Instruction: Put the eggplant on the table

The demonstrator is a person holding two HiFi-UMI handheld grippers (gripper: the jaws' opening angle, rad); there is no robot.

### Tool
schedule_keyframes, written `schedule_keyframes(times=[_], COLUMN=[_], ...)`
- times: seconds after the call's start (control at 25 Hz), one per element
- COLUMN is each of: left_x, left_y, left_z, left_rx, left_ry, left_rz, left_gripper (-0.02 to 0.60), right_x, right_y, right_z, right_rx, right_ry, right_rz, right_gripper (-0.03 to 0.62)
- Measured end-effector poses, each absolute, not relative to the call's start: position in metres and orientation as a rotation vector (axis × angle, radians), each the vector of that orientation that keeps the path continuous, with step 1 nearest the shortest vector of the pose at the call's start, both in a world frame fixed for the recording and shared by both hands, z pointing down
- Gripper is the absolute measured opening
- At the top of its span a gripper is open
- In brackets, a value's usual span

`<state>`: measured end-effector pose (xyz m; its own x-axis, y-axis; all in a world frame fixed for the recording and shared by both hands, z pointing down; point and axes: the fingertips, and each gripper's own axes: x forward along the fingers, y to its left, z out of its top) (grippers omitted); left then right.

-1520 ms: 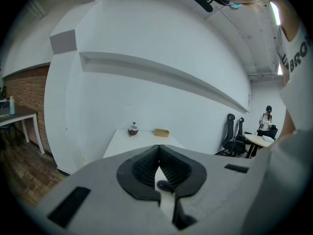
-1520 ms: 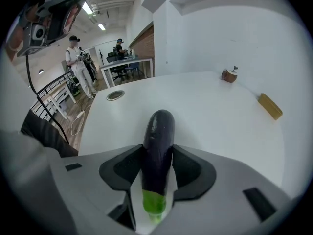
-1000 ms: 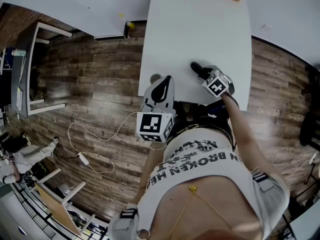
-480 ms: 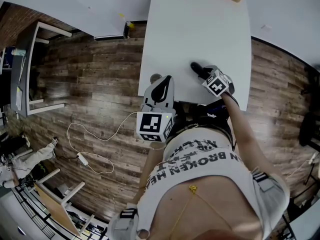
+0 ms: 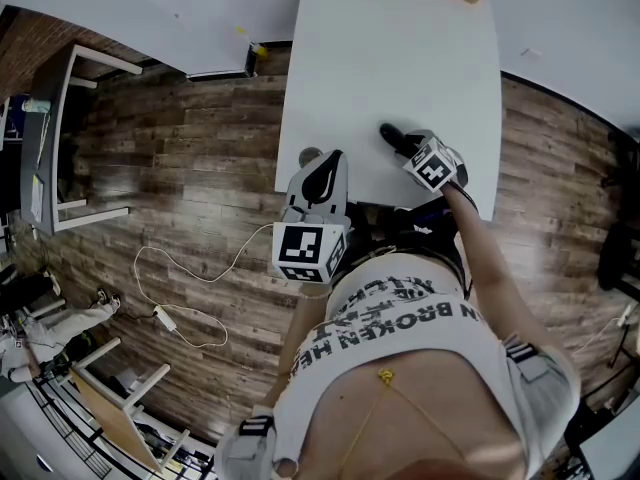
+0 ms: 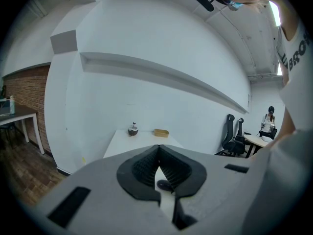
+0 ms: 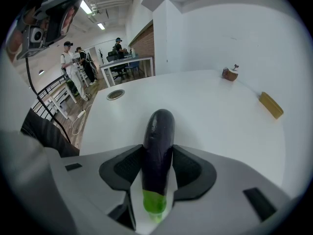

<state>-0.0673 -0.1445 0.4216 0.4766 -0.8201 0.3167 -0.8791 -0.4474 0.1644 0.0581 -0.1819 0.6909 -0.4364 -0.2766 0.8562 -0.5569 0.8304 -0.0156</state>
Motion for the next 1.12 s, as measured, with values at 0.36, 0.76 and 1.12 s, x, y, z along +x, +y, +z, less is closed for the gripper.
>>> schedule_keyframes(times=[0.36, 0.76, 1.12], left_x=[-0.069, -0.070, -0.068], left_y=[-0.145, -0.146, -0.149], left_z=[0.421, 0.424, 0.424], left_rx=[2.423, 2.418, 2.424], left_ry=[-1.435, -1.435, -1.420], left_rz=[0.280, 0.282, 0.288], left_gripper=[0.006, 0.006, 0.006], right_x=[0.056, 0.052, 0.046], right_y=[-0.180, -0.179, -0.175], right_z=[0.687, 0.681, 0.671], right_rx=[0.597, 0.549, 0.494], right_ry=[-2.064, -2.120, -2.161], right_rz=[0.448, 0.501, 0.493], right_gripper=[0.210, 0.245, 0.265])
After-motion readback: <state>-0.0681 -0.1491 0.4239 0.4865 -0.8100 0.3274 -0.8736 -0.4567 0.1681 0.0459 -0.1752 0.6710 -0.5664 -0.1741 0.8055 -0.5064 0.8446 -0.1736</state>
